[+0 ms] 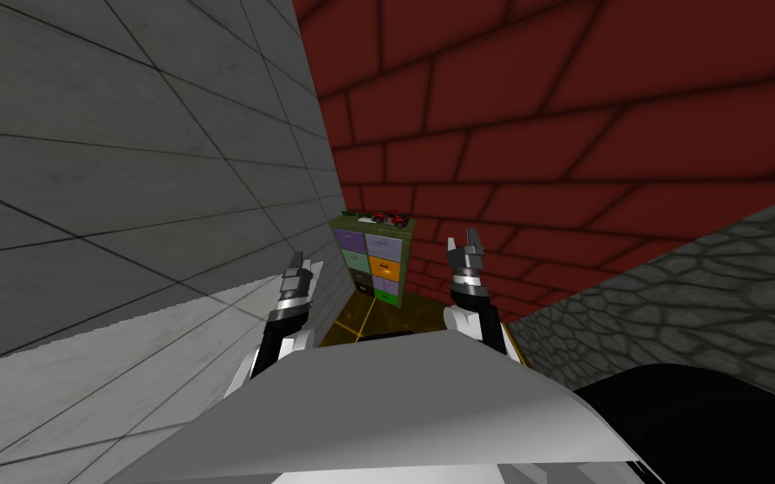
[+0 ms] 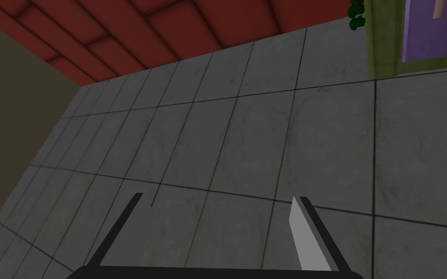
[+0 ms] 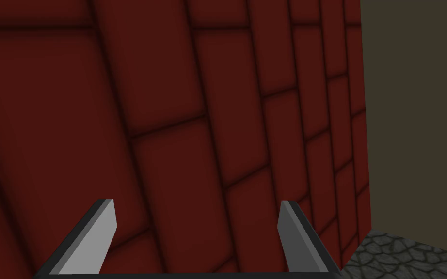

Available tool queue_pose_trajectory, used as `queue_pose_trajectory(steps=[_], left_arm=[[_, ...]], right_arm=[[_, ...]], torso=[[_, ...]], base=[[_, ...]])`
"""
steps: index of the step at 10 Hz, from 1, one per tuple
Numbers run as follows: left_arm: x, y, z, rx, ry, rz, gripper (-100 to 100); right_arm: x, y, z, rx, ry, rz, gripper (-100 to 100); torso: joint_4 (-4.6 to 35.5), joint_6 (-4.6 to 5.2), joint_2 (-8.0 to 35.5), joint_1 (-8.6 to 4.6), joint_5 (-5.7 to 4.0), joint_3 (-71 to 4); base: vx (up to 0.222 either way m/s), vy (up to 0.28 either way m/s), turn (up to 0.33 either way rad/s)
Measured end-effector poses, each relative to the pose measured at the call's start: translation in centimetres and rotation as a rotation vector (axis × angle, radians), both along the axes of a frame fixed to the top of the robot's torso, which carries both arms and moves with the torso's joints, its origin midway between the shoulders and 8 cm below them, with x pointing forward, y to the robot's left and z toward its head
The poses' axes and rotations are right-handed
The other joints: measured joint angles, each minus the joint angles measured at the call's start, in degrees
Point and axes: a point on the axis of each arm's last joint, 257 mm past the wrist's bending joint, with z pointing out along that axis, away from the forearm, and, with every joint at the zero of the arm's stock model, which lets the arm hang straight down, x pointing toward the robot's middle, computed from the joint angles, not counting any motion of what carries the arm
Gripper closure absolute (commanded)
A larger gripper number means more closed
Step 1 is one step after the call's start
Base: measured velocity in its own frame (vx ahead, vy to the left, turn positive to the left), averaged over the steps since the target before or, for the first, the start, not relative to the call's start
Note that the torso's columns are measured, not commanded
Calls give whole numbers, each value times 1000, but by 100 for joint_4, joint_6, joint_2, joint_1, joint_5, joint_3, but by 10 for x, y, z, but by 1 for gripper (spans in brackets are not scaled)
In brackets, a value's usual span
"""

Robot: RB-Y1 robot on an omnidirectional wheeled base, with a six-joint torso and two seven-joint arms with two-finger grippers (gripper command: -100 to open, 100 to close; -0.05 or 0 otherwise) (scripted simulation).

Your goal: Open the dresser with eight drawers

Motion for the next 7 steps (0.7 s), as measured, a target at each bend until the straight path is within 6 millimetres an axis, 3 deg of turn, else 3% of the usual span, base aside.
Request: queue_pose_trajectory(steps=[2,7], left_arm=[[0,0,0,0,0,0,0],[0,0,0,0,0,0,0]], right_arm=[[0,0,0,0,0,0,0],[0,0,0,0,0,0,0]], torso=[[600,0,597,0,0,-1200],[2691,0,2693,0,0,-5381]], base=[[0,0,0],[0,0,0]])
